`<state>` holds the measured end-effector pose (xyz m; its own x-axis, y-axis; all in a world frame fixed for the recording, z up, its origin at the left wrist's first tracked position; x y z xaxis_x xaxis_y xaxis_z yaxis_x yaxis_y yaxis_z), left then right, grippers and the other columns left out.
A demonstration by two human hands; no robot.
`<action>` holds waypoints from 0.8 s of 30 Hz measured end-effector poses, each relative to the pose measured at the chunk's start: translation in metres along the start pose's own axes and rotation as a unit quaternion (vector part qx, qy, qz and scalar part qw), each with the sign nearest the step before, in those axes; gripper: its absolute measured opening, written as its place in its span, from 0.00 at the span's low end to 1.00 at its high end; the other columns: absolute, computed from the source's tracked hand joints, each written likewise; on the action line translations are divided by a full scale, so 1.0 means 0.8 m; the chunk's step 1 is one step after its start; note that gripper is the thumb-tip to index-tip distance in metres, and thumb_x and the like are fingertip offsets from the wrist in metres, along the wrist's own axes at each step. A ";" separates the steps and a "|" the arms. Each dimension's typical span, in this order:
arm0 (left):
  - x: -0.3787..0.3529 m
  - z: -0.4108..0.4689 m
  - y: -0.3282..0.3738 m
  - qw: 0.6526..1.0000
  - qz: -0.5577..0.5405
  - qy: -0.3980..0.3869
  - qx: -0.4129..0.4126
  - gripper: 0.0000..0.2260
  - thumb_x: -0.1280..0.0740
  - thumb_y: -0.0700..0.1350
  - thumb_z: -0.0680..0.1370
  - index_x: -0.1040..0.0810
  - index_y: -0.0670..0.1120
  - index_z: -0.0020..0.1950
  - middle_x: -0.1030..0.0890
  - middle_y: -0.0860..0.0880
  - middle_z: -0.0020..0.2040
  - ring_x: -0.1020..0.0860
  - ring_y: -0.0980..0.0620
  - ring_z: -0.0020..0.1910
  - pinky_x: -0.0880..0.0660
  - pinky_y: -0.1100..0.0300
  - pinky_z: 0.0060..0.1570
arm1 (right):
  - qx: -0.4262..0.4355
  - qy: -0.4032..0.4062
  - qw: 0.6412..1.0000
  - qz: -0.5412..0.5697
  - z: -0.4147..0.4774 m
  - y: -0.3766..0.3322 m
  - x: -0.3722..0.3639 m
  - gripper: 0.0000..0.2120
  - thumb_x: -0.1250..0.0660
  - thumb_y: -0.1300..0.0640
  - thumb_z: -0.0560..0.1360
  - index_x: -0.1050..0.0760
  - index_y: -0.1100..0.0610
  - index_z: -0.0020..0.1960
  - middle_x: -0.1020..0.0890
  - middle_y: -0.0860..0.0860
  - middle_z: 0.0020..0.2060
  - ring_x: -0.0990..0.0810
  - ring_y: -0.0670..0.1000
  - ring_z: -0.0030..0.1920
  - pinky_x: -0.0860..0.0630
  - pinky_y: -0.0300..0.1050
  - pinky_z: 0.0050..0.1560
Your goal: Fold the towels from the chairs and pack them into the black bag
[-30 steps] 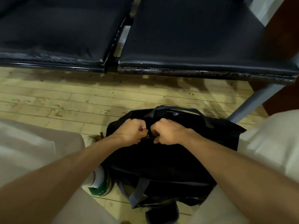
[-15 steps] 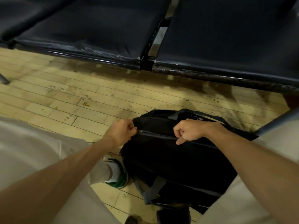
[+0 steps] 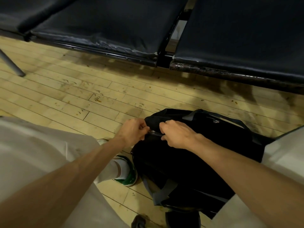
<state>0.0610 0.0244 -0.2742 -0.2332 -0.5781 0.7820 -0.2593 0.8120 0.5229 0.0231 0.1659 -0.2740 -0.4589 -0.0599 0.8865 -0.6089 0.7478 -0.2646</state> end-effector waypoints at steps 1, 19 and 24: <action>0.001 0.000 -0.005 1.000 0.005 0.008 0.008 0.10 0.38 0.46 0.80 0.28 0.50 0.39 0.20 0.52 0.32 0.23 0.54 0.32 0.29 0.64 0.32 | 0.003 -0.006 1.000 0.003 -0.001 0.001 0.002 0.07 0.33 0.56 0.78 0.31 0.56 0.49 0.25 0.52 0.46 0.23 0.54 0.48 0.32 0.46 0.41; -0.029 0.045 -0.058 0.981 0.147 0.010 0.130 0.07 0.37 0.45 0.79 0.23 0.44 0.51 0.20 0.44 0.49 0.21 0.44 0.46 0.23 0.52 0.45 | 0.012 0.023 0.994 0.103 -0.019 0.022 0.010 0.06 0.32 0.55 0.76 0.28 0.53 0.43 0.26 0.46 0.41 0.25 0.48 0.41 0.29 0.41 0.36; -0.006 0.042 0.018 0.957 0.290 0.010 0.006 0.12 0.39 0.47 0.78 0.25 0.44 0.58 0.24 0.45 0.56 0.24 0.44 0.56 0.30 0.51 0.56 | -0.041 -0.021 0.978 0.206 -0.034 0.053 0.016 0.10 0.27 0.53 0.73 0.23 0.52 0.53 0.20 0.46 0.48 0.22 0.45 0.45 0.25 0.38 0.44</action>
<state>0.0273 0.0359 -0.2817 -0.3226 -0.0280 0.9461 -0.1034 0.9946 -0.0058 0.0091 0.2150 -0.2632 -0.6811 0.2310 0.6948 -0.3145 0.7645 -0.5626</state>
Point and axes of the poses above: each hand's wrist, its own z-axis towards the middle knuckle, its own x-axis out of the back of the hand, y = z × x, the point moved 4 cm from there along z, towards the middle knuckle
